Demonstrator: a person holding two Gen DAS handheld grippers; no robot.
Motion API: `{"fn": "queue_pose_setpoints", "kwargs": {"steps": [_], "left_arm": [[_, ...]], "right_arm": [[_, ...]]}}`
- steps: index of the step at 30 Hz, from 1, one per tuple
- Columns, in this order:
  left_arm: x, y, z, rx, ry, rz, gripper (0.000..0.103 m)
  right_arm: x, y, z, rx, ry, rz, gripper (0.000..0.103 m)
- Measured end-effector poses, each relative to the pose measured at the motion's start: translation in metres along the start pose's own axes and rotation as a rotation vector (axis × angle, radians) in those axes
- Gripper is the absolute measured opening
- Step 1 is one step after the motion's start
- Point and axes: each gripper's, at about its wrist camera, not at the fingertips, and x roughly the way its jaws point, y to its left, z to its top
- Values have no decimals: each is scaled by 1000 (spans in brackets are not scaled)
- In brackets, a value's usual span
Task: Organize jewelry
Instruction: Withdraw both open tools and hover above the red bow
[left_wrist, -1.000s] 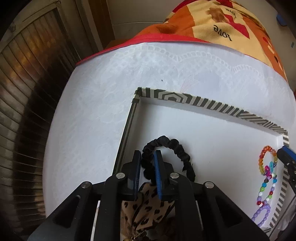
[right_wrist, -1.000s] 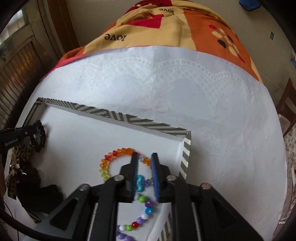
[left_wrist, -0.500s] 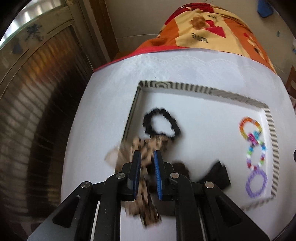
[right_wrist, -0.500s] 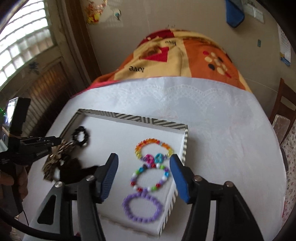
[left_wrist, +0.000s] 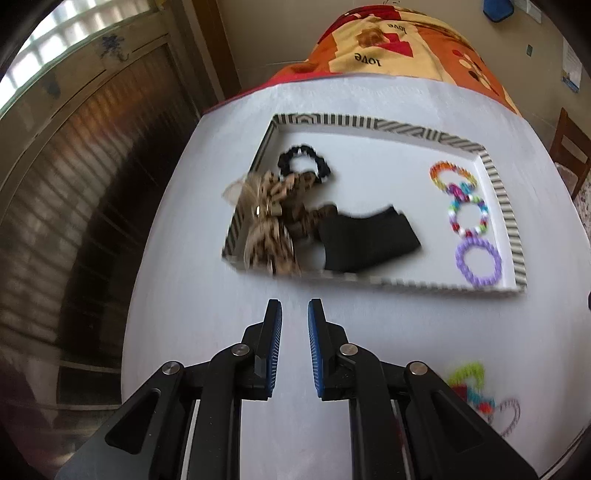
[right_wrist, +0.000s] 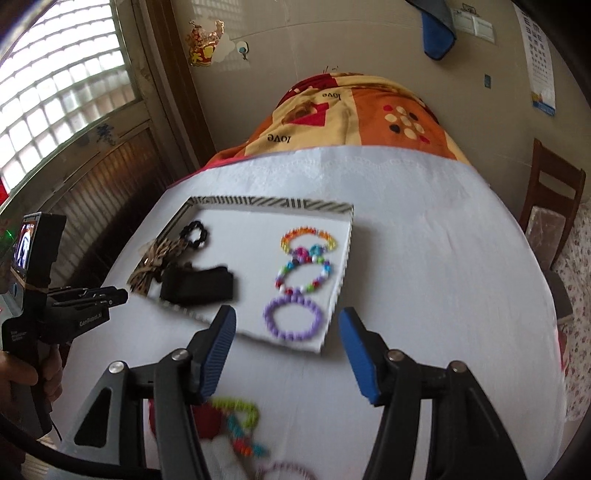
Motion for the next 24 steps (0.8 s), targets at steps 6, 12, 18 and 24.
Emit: {"fn": "queue_pose_setpoints", "kwargs": {"steps": [6, 12, 18, 24], "left_arm": [[-19, -8, -37, -2, -5, 20, 5], [-39, -13, -72, -1, -18, 37, 5], [-57, -19, -91, -3, -41, 38, 5], [-68, -26, -106, -10, -38, 24, 5]], "right_arm": [[-24, -6, -32, 27, 27, 9, 64], [-45, -4, -59, 16, 41, 22, 71], [-60, 2, -77, -8, 50, 30, 72], [-71, 5, -86, -26, 54, 34, 72]]}}
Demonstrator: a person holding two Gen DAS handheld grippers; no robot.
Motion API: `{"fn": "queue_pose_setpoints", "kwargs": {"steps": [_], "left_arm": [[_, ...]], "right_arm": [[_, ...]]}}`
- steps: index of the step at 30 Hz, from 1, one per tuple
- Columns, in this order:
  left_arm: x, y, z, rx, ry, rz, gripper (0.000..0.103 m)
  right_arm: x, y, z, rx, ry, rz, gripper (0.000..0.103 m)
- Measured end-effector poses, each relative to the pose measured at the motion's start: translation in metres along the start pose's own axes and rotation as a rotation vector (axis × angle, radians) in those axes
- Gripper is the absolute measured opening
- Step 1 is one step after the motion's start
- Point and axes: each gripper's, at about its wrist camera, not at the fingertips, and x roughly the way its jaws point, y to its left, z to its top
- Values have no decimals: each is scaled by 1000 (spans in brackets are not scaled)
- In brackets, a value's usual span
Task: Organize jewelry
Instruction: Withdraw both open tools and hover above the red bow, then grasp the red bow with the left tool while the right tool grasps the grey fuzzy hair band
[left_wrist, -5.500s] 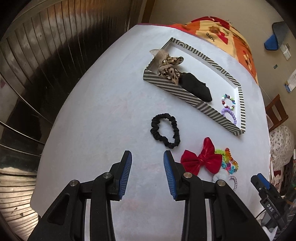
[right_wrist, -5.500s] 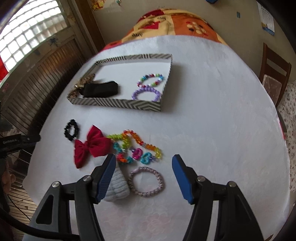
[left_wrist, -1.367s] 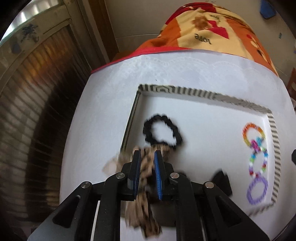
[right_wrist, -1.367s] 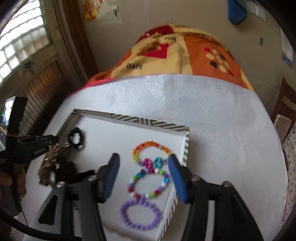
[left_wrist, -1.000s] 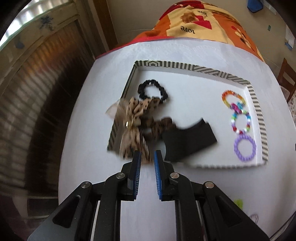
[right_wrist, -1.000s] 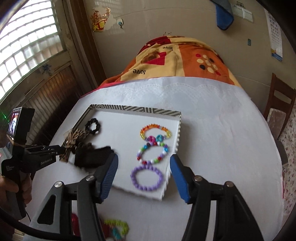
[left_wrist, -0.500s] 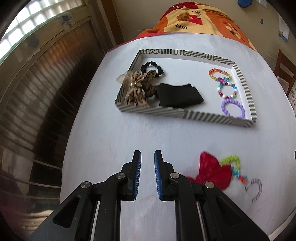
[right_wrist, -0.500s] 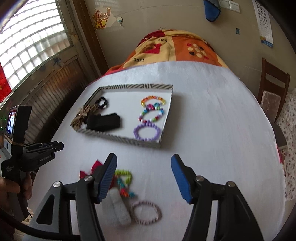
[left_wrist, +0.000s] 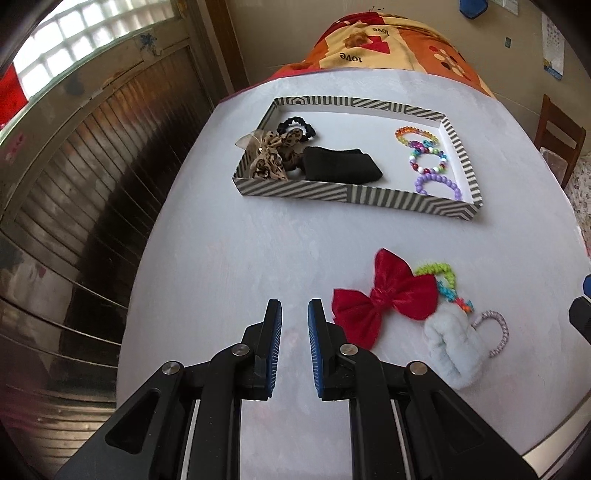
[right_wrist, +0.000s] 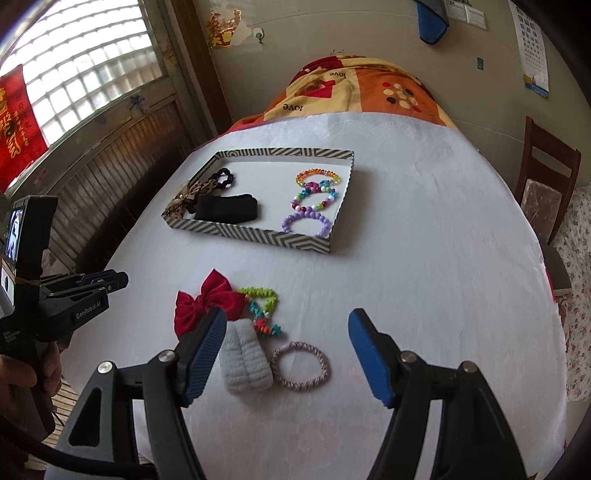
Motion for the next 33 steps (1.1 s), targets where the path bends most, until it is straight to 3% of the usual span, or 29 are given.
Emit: {"fn": "queue_pose_setpoints", "kwargs": {"steps": [21, 33], "left_arm": [[-12, -13, -11, 8, -3, -32, 5], [21, 4, -15, -47, 118, -99, 6]], "right_arm": [[-7, -1, -14, -14, 21, 10, 73], [24, 5, -26, -18, 112, 57, 74]]}}
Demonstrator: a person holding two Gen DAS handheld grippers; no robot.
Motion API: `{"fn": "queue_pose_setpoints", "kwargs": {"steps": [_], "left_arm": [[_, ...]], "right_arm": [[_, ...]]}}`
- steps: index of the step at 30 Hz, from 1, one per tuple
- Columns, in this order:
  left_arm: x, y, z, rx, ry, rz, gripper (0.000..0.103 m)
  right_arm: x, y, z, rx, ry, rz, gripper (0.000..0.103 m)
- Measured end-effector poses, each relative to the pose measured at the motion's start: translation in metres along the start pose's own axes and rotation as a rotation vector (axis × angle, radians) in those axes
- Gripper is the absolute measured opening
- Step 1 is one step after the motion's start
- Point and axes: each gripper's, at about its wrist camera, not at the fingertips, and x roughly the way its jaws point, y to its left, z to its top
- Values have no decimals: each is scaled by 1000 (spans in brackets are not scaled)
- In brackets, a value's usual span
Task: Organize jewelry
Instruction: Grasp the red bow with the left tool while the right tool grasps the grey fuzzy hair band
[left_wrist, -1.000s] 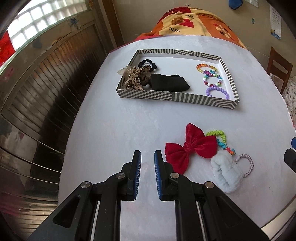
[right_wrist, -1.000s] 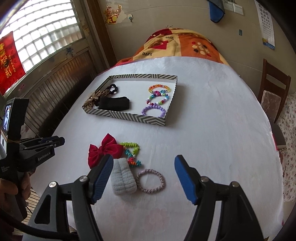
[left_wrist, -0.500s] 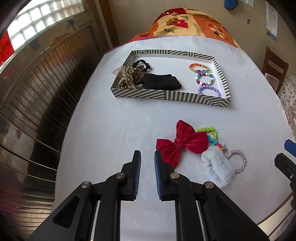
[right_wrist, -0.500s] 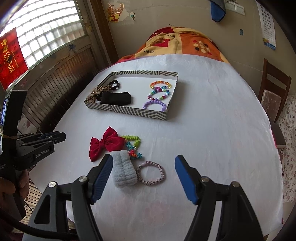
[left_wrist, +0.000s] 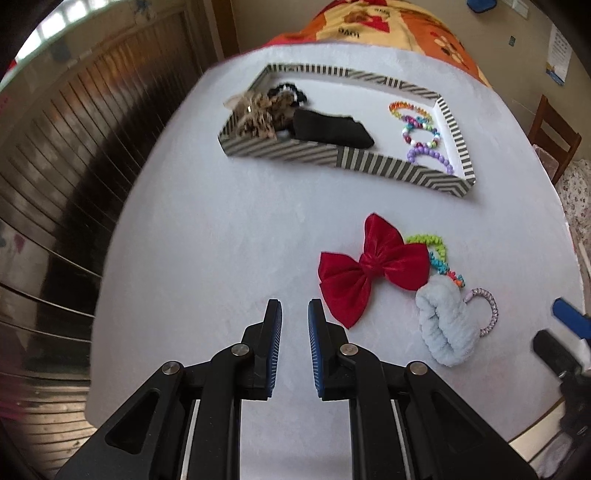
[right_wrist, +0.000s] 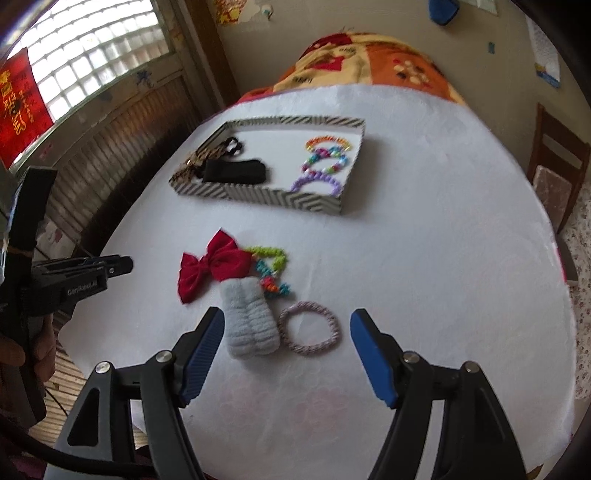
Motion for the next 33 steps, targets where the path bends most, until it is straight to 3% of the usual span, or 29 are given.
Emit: {"fn": "queue_pose_setpoints", "kwargs": {"steps": [7, 16, 24, 29, 33], "left_arm": [[21, -4, 7, 5, 82, -113, 7], [45, -14, 28, 80, 120, -245, 22], [64, -32, 44, 249, 132, -313, 25], [75, -49, 47, 387, 161, -304, 26], [89, -50, 50, 392, 201, -305, 30]], "right_arm": [[45, 18, -4, -53, 85, 14, 74], [85, 24, -2, -75, 169, 16, 74], [95, 19, -1, -54, 194, 11, 74], [99, 17, -1, -26, 203, 17, 74], [102, 19, -2, -24, 203, 14, 74]]}}
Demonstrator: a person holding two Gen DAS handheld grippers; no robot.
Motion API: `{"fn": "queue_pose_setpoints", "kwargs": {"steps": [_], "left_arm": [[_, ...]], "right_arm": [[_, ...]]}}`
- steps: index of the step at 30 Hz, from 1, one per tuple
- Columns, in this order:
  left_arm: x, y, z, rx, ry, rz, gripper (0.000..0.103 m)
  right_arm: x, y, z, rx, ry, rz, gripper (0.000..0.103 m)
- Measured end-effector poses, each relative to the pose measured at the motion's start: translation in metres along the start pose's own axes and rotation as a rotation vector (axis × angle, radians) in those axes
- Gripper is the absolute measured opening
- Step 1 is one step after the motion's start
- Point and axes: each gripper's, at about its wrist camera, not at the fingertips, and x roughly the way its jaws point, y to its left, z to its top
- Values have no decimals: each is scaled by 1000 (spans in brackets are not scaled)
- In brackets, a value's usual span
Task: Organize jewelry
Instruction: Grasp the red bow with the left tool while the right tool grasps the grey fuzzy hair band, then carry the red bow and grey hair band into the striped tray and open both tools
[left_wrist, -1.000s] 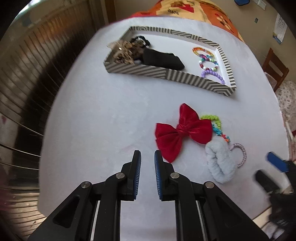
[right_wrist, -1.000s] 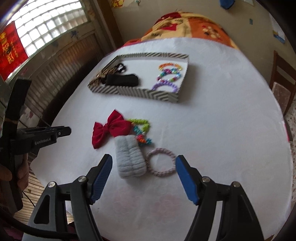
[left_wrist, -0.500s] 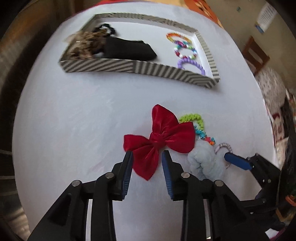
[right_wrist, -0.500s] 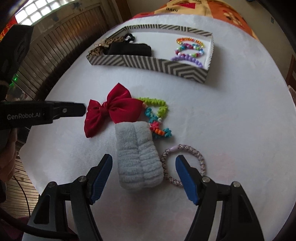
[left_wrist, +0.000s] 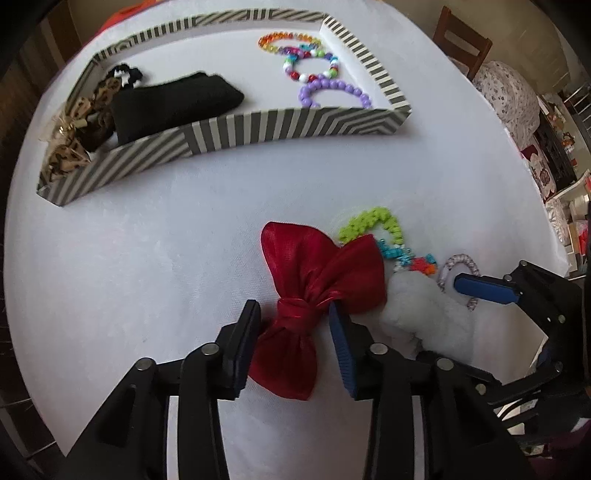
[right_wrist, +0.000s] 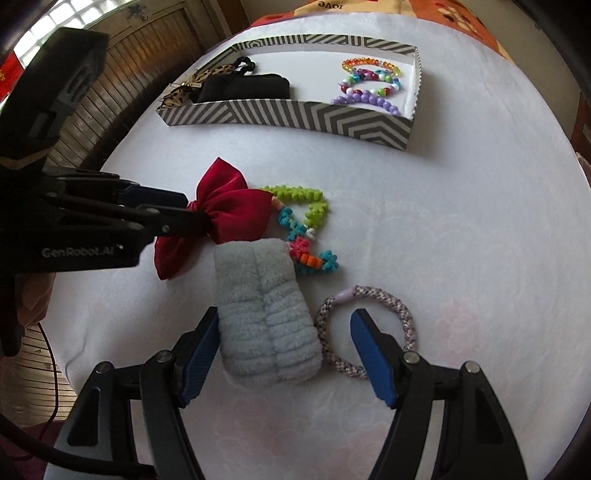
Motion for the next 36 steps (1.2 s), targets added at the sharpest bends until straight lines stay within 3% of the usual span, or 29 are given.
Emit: {"fn": "queue_pose_setpoints", "kwargs": {"steps": [5, 6, 8, 11, 14, 24, 36], "left_arm": [[0, -10, -2, 40, -20, 34, 31], [-1, -11, -2, 43, -26, 43, 30], [-2, -9, -3, 18, -44, 37, 7], [-6, -3, -6, -36, -44, -1, 6], [-19, 1, -9, -50, -82, 16, 6], [-72, 19, 6, -125, -199, 55, 6], [-103, 45, 50, -164, -280, 130, 6]], "right_arm": [[3, -1, 0, 9, -22, -2, 72], [2, -1, 0, 16, -33, 9, 62], [3, 0, -1, 12, -30, 38, 45], [1, 7, 0, -21, -35, 13, 43], [-11, 7, 3, -18, -57, 36, 40], [-66, 5, 41, -5, -190, 111, 40], [-69, 1, 102, -9, -234, 80, 40]]}}
